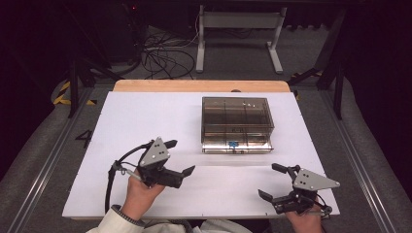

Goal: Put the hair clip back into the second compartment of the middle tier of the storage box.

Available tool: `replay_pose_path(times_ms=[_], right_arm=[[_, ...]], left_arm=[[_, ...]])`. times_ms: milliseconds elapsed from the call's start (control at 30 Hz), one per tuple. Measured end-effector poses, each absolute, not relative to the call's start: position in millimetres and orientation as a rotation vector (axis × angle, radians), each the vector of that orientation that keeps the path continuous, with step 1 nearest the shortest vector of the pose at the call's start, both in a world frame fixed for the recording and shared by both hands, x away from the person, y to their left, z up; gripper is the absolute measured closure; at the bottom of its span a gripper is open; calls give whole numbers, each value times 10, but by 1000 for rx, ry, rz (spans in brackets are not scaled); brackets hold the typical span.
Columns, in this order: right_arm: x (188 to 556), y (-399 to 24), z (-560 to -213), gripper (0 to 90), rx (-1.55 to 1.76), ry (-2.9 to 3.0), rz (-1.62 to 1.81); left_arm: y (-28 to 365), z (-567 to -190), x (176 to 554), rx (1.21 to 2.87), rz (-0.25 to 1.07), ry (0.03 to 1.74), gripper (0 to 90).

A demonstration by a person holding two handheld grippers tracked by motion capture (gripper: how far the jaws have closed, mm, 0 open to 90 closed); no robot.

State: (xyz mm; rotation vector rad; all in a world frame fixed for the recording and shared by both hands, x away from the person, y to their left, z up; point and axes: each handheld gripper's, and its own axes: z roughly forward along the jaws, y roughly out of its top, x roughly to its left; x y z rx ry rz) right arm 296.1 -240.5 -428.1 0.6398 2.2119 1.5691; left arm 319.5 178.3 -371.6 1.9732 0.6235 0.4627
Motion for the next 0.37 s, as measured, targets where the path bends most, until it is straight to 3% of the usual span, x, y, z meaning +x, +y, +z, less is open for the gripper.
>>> replay_pose_path(times_ms=[367], right_arm=[[2978,-2457,-4293,55,671,2201,1577]], left_arm=[[2463,-4186,2841,1875,530,730,25]])
